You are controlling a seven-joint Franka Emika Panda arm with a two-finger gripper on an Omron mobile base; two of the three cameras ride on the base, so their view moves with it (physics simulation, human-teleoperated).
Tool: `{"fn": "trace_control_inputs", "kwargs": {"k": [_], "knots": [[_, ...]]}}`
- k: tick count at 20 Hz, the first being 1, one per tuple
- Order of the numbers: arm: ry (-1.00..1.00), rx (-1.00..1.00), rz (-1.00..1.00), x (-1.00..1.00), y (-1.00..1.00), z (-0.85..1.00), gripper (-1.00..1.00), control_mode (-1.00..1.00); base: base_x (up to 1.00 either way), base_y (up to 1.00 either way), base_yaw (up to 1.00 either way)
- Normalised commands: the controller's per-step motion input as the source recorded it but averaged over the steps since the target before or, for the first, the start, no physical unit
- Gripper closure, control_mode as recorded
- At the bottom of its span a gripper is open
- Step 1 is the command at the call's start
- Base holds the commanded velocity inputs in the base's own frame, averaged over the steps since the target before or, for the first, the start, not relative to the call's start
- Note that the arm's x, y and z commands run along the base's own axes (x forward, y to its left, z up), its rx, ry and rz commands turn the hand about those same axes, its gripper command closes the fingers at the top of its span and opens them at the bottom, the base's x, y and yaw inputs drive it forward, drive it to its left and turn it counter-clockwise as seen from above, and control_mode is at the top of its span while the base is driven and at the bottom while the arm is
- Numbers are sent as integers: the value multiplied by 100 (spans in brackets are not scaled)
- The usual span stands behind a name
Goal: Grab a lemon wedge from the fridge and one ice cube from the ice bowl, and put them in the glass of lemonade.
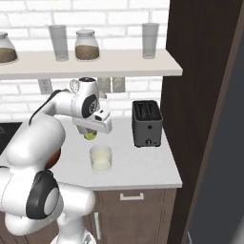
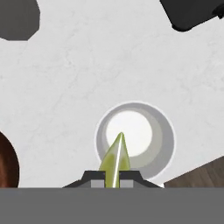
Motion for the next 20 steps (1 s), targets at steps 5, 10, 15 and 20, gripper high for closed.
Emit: {"fn": "trace_control_inputs", "kwargs": {"k": [5,10,15,20], "knots": [[0,-1,0,1,0,-15,100,-100,0,0,0],[0,-2,0,17,0,-2,100,-100,0,0,0],[1,0,0,19,-16,0,100,-100,0,0,0],[-3,0,0,-1,-33,0,100,-100,0,0,0]]}}
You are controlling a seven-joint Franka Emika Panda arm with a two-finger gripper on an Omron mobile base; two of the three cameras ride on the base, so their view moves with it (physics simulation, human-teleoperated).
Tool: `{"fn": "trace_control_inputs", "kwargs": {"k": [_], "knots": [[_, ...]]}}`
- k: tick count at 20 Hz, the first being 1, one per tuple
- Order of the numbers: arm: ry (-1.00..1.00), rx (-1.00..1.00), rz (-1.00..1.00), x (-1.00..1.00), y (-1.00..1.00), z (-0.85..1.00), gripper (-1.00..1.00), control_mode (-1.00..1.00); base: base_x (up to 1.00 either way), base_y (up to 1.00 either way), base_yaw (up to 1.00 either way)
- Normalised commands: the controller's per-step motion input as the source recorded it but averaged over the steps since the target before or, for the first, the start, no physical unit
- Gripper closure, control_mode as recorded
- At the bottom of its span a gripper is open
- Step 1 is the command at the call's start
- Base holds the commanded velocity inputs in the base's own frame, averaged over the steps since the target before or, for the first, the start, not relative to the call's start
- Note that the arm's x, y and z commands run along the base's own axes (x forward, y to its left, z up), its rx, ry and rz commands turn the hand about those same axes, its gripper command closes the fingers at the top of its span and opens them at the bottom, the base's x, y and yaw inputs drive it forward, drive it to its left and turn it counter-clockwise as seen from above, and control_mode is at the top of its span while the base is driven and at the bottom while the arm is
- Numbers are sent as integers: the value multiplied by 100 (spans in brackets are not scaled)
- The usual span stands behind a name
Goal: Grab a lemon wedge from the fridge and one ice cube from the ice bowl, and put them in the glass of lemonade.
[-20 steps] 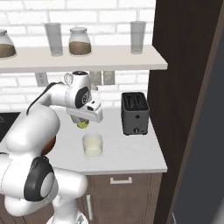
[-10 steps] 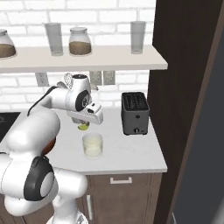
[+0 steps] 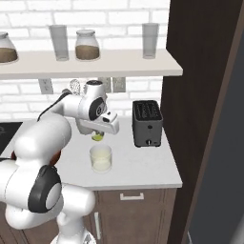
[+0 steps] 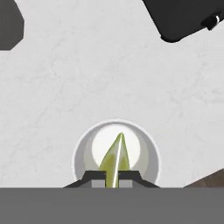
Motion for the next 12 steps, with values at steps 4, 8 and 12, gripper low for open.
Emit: {"fn": "trace_control_inputs", "kwargs": {"k": [4,8,12], "knots": [[-10,0,2,3,-4,0,100,-100,0,0,0],[-8,0,5,6,0,0,100,-100,0,0,0],[0,0,1,0,0,-17,100,-100,0,0,0]]}}
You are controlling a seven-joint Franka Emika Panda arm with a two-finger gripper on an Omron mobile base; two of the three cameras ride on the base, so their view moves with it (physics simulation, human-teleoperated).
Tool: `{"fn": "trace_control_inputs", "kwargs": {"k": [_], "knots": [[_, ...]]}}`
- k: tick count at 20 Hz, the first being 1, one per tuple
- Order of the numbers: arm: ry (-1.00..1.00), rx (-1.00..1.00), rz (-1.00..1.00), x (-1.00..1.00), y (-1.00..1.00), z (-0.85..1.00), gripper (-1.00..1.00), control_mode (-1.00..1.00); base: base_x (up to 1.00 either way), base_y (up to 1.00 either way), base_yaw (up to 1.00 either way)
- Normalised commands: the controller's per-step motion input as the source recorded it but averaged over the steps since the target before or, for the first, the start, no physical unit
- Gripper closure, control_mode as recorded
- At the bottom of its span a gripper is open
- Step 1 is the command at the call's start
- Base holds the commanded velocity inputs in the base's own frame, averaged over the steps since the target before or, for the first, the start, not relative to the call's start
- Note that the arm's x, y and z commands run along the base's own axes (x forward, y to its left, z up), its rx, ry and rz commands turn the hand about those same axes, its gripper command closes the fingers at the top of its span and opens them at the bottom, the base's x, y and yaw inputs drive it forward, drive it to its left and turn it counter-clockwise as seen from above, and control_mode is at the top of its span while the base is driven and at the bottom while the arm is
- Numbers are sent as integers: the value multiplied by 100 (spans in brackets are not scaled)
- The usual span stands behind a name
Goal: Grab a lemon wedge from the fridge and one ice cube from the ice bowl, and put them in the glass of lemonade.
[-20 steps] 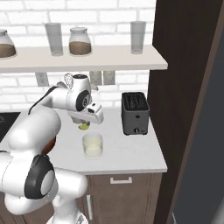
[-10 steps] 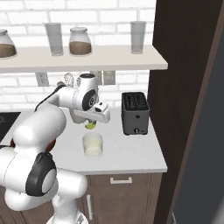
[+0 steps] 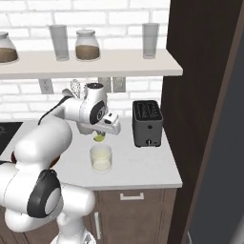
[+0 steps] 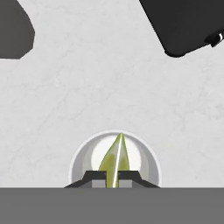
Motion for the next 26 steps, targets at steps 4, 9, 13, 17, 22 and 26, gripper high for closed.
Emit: {"fn": "trace_control_inputs", "kwargs": {"k": [4,9,13,17,22,26], "knots": [[-5,0,0,-16,0,-3,100,-100,0,0,0],[-16,0,0,-6,0,0,100,-100,0,0,0],[0,0,1,0,0,0,100,-100,0,0,0],[0,0,0,0,0,0,-100,-100,0,0,0],[0,0,0,0,0,0,-100,-100,0,0,0],[0,0,0,0,0,0,-100,-100,0,0,0]]}}
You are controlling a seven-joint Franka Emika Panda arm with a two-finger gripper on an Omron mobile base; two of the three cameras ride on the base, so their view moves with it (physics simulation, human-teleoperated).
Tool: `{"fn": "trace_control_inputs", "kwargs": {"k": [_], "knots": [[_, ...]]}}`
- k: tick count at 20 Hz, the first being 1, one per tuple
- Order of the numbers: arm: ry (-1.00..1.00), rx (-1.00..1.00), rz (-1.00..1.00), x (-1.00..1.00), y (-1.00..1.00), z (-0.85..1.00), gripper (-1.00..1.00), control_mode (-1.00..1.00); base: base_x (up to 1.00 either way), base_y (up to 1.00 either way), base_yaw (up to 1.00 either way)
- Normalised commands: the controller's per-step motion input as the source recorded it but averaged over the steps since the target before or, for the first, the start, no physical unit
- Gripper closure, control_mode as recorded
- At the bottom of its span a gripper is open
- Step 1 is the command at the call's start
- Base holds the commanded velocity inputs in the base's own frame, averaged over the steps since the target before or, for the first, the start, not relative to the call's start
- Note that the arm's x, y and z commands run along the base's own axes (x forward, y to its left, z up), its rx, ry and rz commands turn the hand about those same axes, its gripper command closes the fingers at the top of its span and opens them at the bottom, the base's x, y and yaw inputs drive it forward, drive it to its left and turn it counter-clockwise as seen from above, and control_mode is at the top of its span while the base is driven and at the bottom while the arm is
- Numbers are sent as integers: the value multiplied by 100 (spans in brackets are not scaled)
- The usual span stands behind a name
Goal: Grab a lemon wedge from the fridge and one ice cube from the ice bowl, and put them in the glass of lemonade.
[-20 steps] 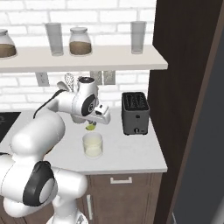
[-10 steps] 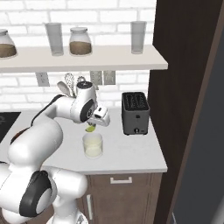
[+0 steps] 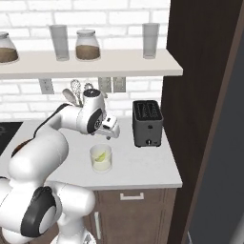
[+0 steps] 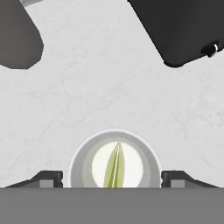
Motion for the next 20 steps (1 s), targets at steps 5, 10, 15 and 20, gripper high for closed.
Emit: {"fn": "trace_control_inputs", "kwargs": {"k": [5,10,15,20], "knots": [[-5,0,0,-14,0,18,-100,-100,0,0,0],[-11,0,6,-42,35,27,-100,-100,0,0,0],[-12,0,16,-39,57,28,-100,-100,0,0,0],[-16,0,13,-24,75,31,-100,-100,0,0,0]]}}
